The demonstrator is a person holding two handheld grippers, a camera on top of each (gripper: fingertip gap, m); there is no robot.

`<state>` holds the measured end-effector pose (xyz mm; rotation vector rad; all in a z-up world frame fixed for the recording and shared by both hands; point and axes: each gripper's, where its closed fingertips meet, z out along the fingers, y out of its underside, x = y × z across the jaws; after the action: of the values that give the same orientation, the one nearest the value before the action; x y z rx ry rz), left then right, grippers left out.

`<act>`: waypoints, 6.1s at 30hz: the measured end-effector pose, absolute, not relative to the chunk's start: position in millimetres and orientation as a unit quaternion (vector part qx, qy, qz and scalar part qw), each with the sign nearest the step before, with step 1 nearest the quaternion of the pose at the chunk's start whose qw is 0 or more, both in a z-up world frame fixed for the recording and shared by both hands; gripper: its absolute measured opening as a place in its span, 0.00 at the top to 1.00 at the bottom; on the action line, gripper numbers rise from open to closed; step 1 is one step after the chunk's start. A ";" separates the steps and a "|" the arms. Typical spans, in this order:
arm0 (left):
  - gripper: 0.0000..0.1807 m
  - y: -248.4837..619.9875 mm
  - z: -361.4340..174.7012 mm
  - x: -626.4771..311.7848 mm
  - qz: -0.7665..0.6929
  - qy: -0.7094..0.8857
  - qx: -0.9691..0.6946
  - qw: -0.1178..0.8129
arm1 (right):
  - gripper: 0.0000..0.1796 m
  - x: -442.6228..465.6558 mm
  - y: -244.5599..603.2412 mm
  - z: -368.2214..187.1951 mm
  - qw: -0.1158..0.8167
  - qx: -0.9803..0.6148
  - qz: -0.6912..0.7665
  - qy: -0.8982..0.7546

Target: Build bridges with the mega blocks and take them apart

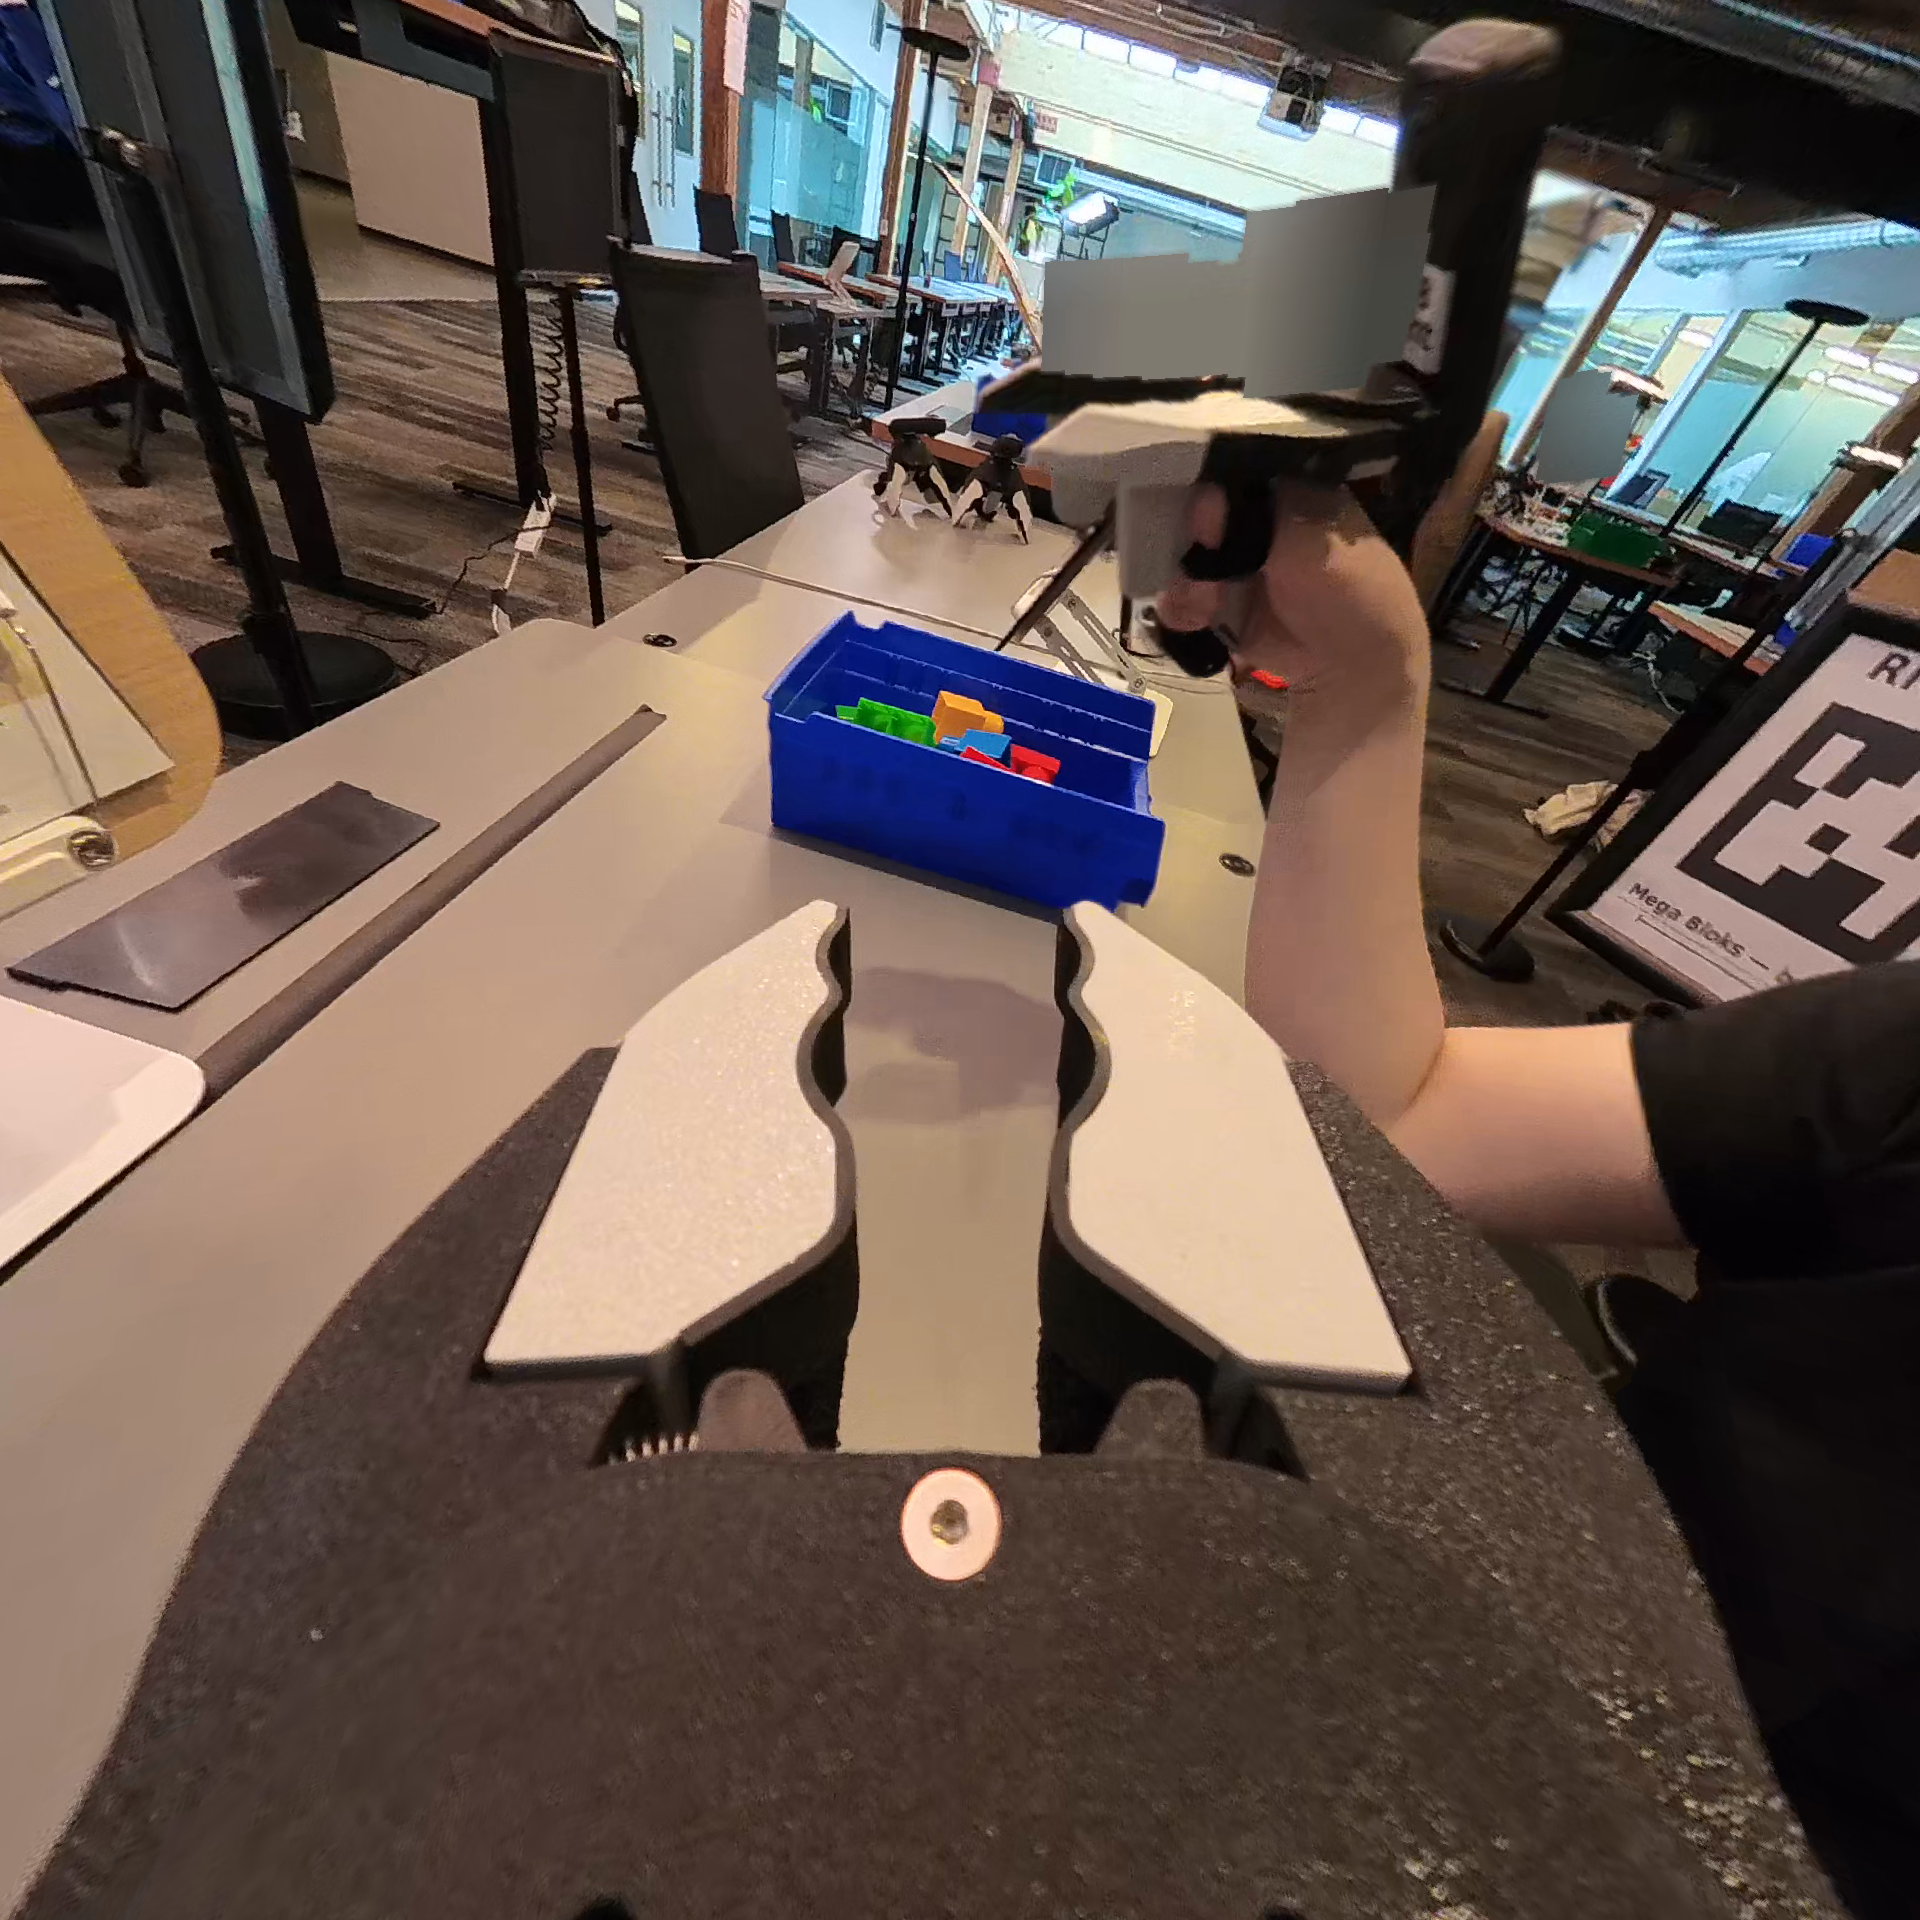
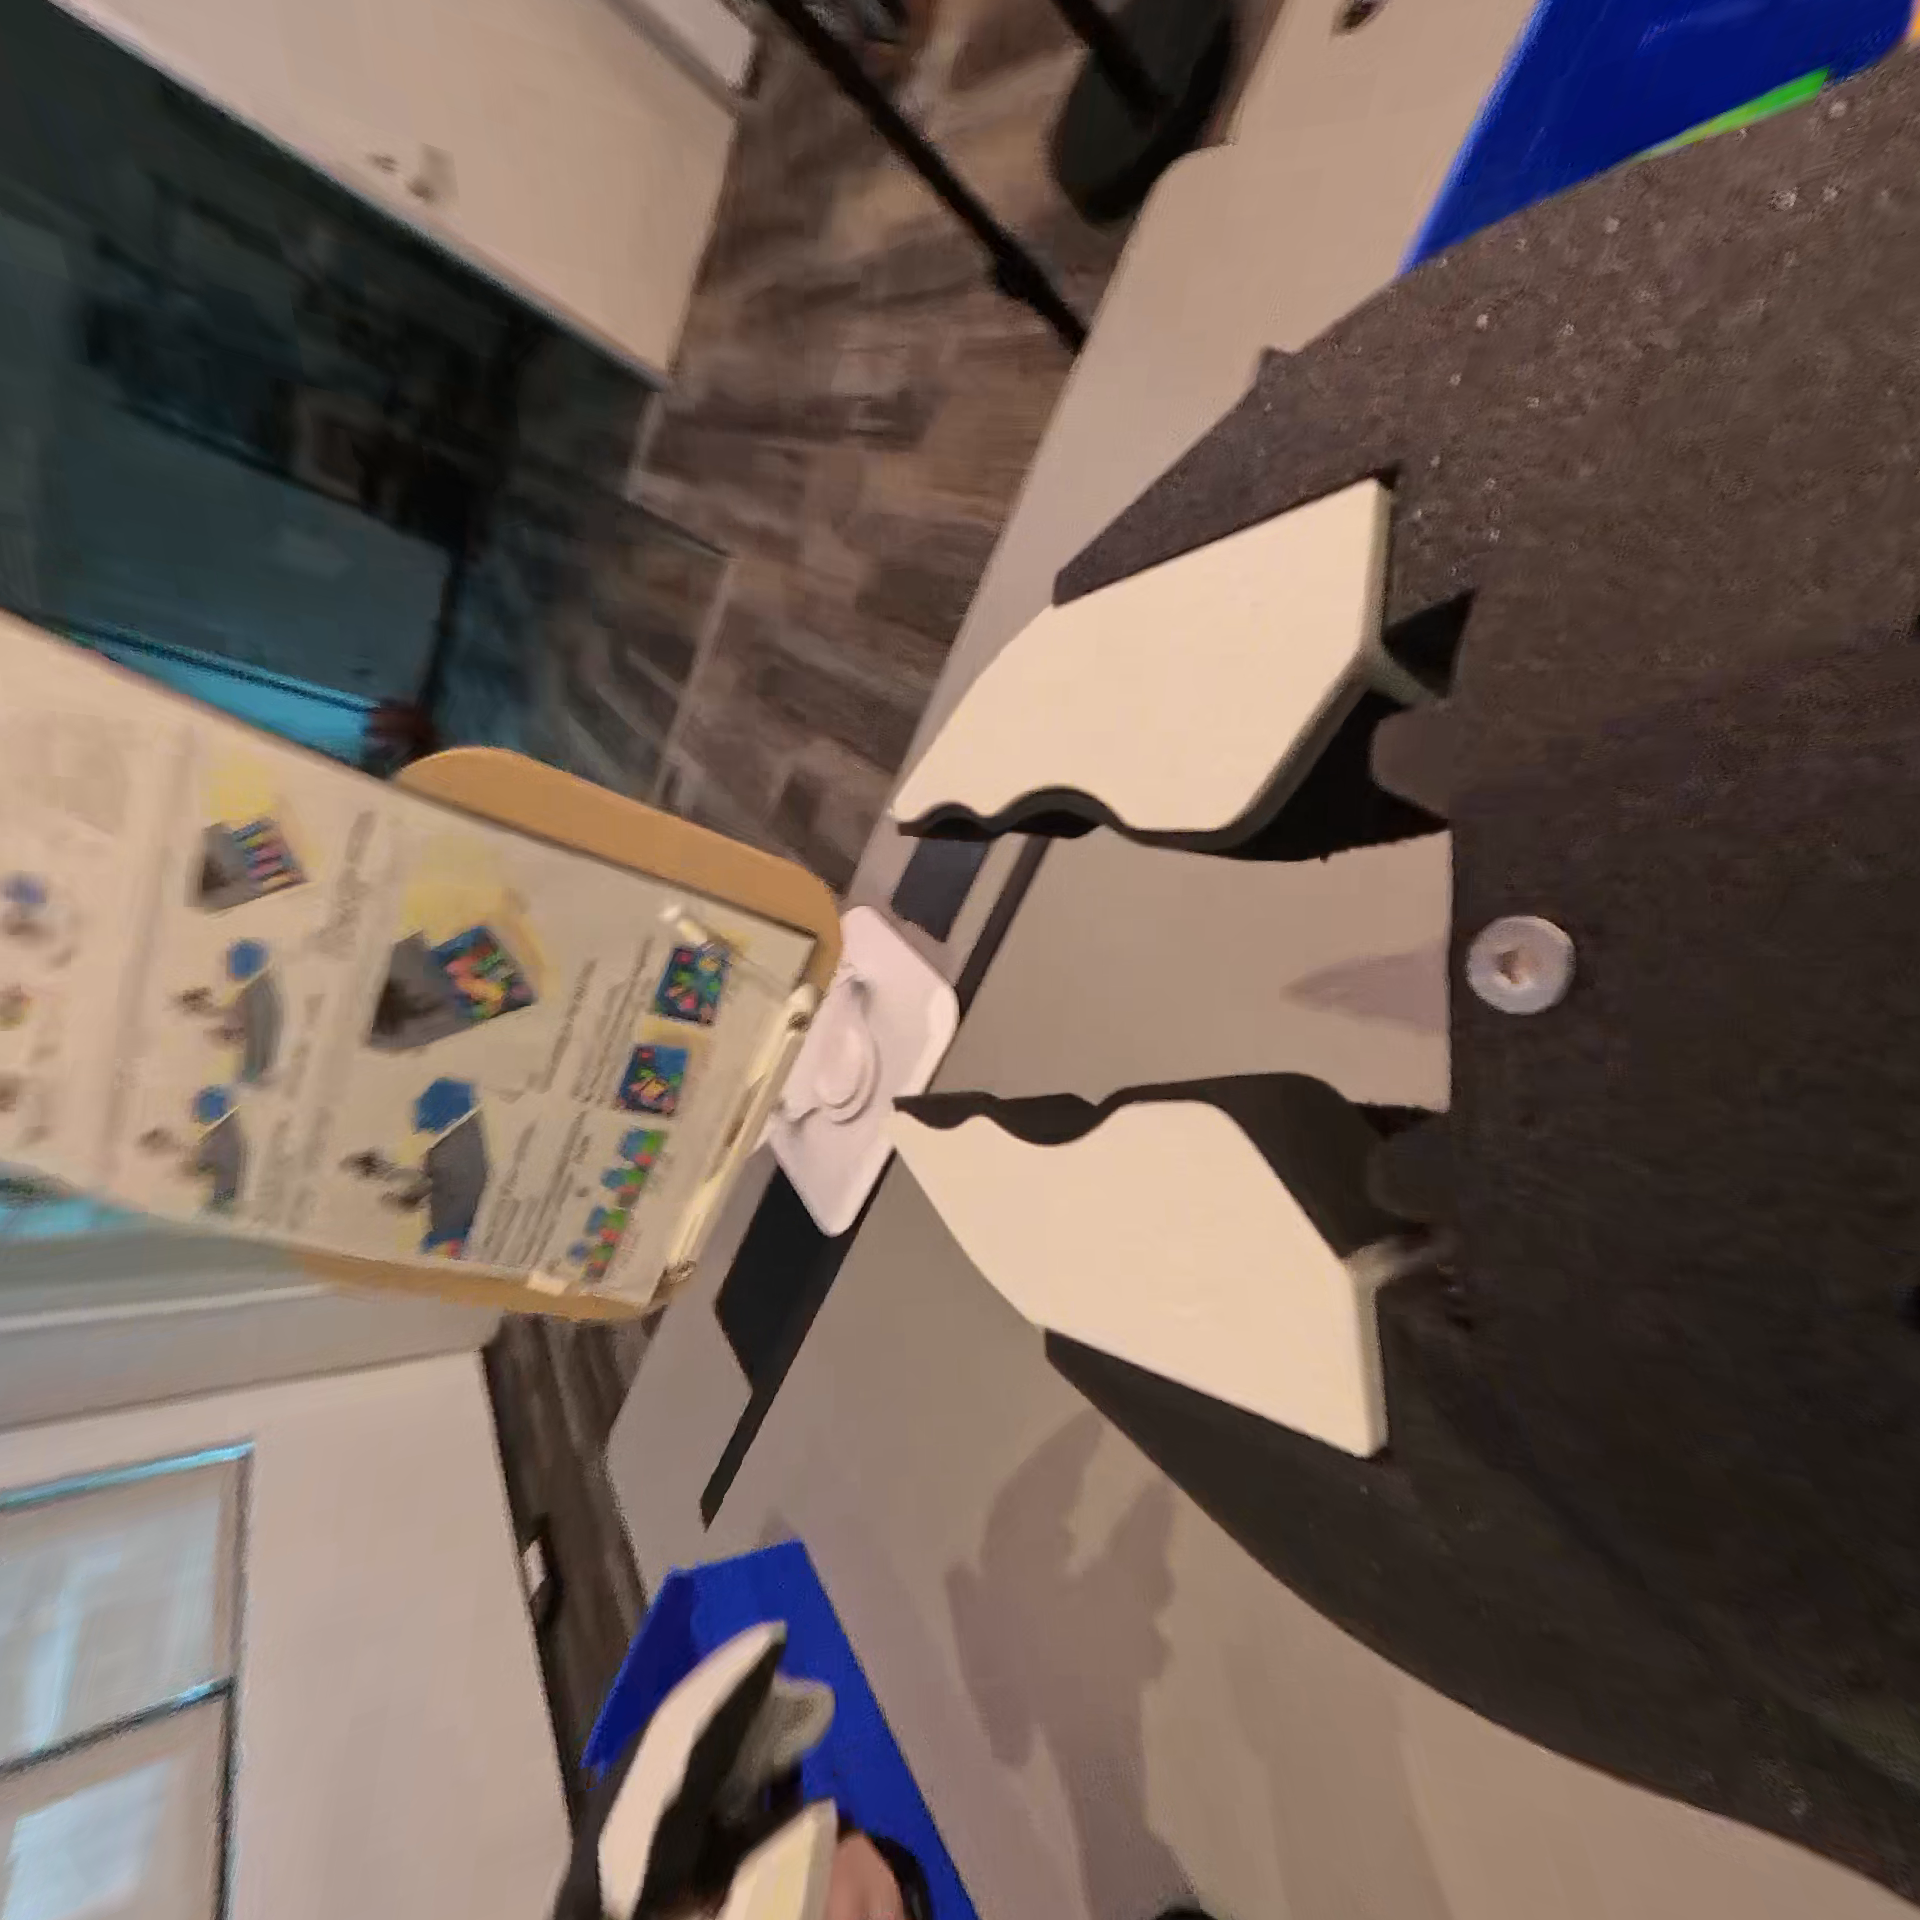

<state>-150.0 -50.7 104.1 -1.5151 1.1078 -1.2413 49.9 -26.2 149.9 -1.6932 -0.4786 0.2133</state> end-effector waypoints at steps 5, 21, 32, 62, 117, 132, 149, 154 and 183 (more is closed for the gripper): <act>0.79 -40.3 110.0 -156.9 -0.480 0.421 -0.620 0.457 | 0.74 43.8 5.1 119.2 0.580 -0.779 0.113 -0.210; 0.89 16.9 -29.9 -576.8 0.230 0.525 -0.804 0.159 | 0.77 64.2 17.0 104.0 0.557 -0.799 0.114 -0.195; 0.75 64.8 -62.5 -628.9 0.241 0.548 -0.777 0.197 | 0.80 45.5 4.9 100.1 0.535 -0.801 0.121 -0.241; 0.78 77.4 -94.2 -615.6 0.040 0.481 -0.866 0.132 | 0.83 3.2 17.0 56.9 0.443 -0.828 0.145 -0.313; 0.79 -66.5 128.2 -147.2 -0.544 0.438 -0.545 0.465 | 0.80 -150.5 -60.0 145.0 0.468 -0.575 0.529 -0.413; 0.81 -61.3 138.0 -141.1 -0.616 0.374 -0.518 0.461 | 0.80 -141.0 -53.9 145.4 0.463 -0.580 0.535 -0.403; 0.80 -31.7 179.6 -220.2 -0.564 0.319 -0.498 0.577 | 0.80 22.2 -21.8 158.0 0.598 -0.651 0.393 -0.255; 0.80 -48.9 175.0 -200.9 -0.587 0.351 -0.497 0.534 | 0.80 227.0 -13.6 78.8 0.582 -0.810 0.062 0.036; 0.80 -52.0 163.4 -182.8 -0.622 0.349 -0.505 0.486 | 0.59 -113.5 -57.9 183.0 0.597 -0.532 0.461 -0.384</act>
<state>-182.8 -52.0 163.4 -1.2295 0.8501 -1.5128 -113.5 -57.9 183.0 -1.2338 -0.8917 1.0705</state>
